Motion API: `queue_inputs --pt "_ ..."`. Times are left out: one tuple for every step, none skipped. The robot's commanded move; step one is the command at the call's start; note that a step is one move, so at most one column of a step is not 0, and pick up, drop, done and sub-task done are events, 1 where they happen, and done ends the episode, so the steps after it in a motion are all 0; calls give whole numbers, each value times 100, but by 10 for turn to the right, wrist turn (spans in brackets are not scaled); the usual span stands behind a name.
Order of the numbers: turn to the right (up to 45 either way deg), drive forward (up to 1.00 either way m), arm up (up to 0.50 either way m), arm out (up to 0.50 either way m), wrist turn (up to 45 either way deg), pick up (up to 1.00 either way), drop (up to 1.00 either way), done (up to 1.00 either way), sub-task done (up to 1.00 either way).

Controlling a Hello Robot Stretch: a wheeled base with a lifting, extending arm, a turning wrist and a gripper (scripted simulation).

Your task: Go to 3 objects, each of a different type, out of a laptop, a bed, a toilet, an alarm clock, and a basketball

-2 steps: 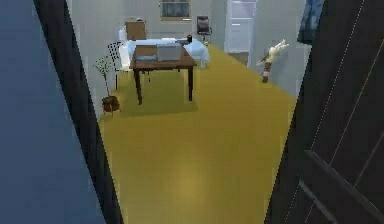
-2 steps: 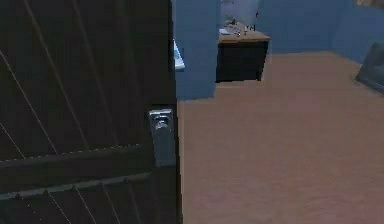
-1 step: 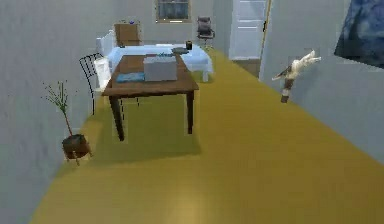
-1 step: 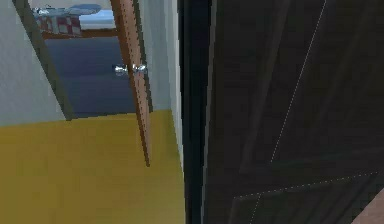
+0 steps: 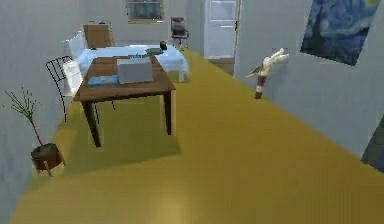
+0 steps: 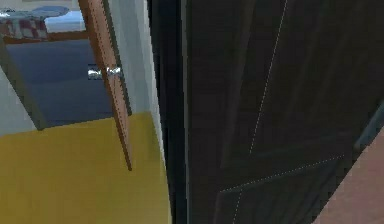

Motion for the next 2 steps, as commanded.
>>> queue_inputs --pt "0 15 0 0 0 0 0 0 0" --pt "450 0 0 0 0 0 0 0 0"
